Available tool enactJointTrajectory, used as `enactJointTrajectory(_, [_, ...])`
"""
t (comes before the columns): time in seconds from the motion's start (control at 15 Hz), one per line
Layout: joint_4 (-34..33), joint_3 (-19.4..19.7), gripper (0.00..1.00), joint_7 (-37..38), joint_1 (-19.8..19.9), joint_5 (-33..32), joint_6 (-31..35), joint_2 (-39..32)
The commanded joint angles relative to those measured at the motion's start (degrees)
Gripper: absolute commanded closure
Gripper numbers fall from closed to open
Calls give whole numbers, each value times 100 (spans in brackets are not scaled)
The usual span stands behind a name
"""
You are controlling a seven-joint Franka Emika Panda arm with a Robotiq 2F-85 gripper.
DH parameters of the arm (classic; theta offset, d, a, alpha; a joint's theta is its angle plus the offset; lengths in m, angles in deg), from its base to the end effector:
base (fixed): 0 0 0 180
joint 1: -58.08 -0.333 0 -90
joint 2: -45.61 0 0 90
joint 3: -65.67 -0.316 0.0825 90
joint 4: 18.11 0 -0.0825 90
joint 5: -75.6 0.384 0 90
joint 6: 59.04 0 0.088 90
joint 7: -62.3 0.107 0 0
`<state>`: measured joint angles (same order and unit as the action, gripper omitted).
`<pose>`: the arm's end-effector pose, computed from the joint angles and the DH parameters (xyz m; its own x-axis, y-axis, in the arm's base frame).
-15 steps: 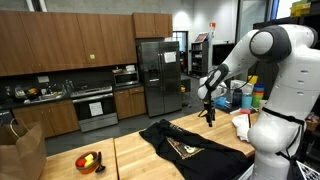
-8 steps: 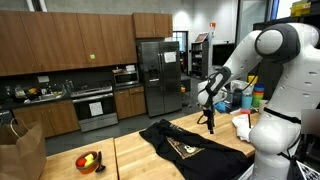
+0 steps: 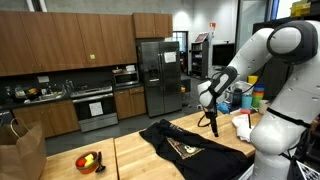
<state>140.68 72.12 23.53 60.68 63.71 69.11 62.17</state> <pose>0.3444 -0.0577 0.2808 0.7481 0.6134 -0.2532 0.6152 -0.7841 -0.0821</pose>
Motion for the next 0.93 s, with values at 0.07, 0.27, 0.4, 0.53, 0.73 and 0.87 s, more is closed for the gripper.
enactJointTrajectory(0.07, [0,-78,0,74,-28,-366,-248,75])
enactJointTrajectory(0.27, [5,-128,0,92,-77,-412,-69,-112])
enactJointTrajectory(0.4, [8,-159,0,189,-94,-422,179,-256])
enactJointTrajectory(0.53, [16,-188,0,336,-98,-410,578,-401])
enactJointTrajectory(0.73, [20,-222,0,591,-47,-564,1227,-652])
enactJointTrajectory(0.87, [21,-234,0,730,-32,-690,1472,-842])
